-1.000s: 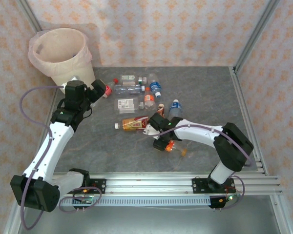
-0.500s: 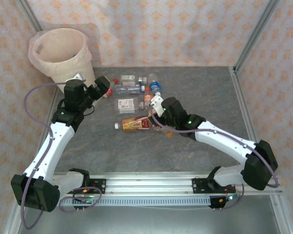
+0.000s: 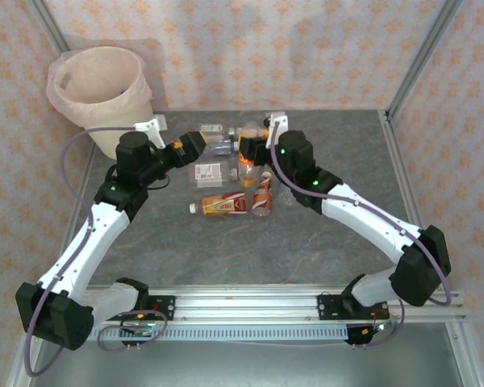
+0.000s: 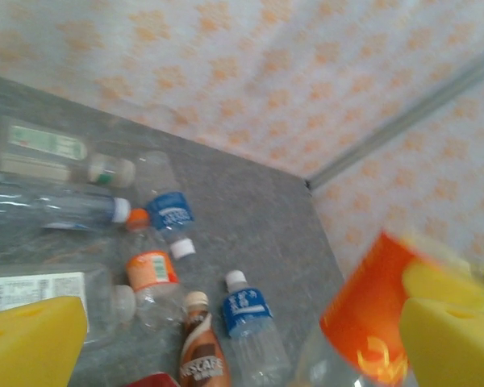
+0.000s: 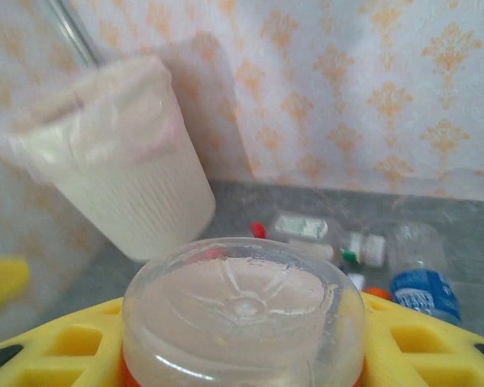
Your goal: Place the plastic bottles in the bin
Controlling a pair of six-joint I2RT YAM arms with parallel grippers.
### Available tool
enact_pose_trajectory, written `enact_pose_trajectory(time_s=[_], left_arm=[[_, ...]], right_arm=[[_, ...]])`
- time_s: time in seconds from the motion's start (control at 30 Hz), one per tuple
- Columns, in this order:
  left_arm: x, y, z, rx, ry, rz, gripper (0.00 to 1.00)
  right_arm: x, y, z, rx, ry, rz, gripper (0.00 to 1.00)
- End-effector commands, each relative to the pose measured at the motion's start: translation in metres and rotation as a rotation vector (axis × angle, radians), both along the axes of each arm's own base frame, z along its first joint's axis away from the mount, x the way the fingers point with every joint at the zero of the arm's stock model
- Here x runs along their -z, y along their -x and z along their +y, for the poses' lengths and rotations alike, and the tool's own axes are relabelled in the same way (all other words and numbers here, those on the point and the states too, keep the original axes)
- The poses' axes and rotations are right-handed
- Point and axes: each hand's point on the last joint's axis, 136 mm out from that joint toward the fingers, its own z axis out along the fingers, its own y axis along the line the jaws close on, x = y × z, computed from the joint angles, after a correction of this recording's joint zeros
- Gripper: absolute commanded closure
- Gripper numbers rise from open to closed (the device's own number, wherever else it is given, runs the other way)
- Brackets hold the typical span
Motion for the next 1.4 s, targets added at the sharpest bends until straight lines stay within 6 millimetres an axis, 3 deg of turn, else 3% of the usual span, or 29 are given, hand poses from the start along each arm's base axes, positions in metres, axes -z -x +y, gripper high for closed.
enact_pose_trajectory(time_s=[0.0, 0.1, 0.33, 0.4, 0.5, 0.57, 0.7, 0.93, 1.1, 1.27, 1.37], left_arm=[[-0.024, 0.013, -0.036, 0.216, -0.055, -0.131, 0.0], [-0.02, 0.02, -0.052, 0.276, -0.132, -0.161, 0.0], [-0.02, 0.015, -0.096, 0.464, -0.174, -0.174, 0.0], [-0.012, 0.001, -0.095, 0.409, -0.242, -0.148, 0.0], [-0.004, -0.029, -0.069, 0.223, -0.346, -0.11, 0.0], [-0.003, -0.037, -0.061, 0.184, -0.417, -0.101, 0.0], [0.002, -0.039, -0.07, 0.268, -0.492, -0.119, 0.01], [0.012, -0.037, -0.08, 0.347, -0.501, -0.108, 0.25], [0.013, -0.036, -0.08, 0.346, -0.5, -0.101, 0.41], [0.015, -0.043, -0.075, 0.295, -0.48, -0.09, 0.47], [0.018, -0.048, -0.071, 0.257, -0.472, -0.075, 0.52]], right_arm=[[-0.041, -0.023, 0.003, -0.035, -0.292, 0.022, 0.8], [-0.056, -0.038, 0.01, -0.077, -0.394, 0.051, 0.8], [-0.084, -0.046, 0.033, -0.183, -0.494, 0.038, 0.8], [-0.091, -0.046, 0.037, -0.207, -0.521, 0.032, 0.8], [-0.097, -0.044, 0.043, -0.248, -0.538, 0.038, 0.8], [-0.098, -0.042, 0.046, -0.27, -0.539, 0.048, 0.79], [-0.099, -0.036, 0.056, -0.338, -0.536, 0.073, 0.79], [-0.093, -0.036, 0.057, -0.329, -0.503, 0.095, 0.75], [-0.093, -0.035, 0.057, -0.334, -0.491, 0.104, 0.59], [-0.088, -0.034, 0.056, -0.319, -0.43, 0.135, 0.27], [-0.088, -0.034, 0.053, -0.301, -0.408, 0.145, 0.15]])
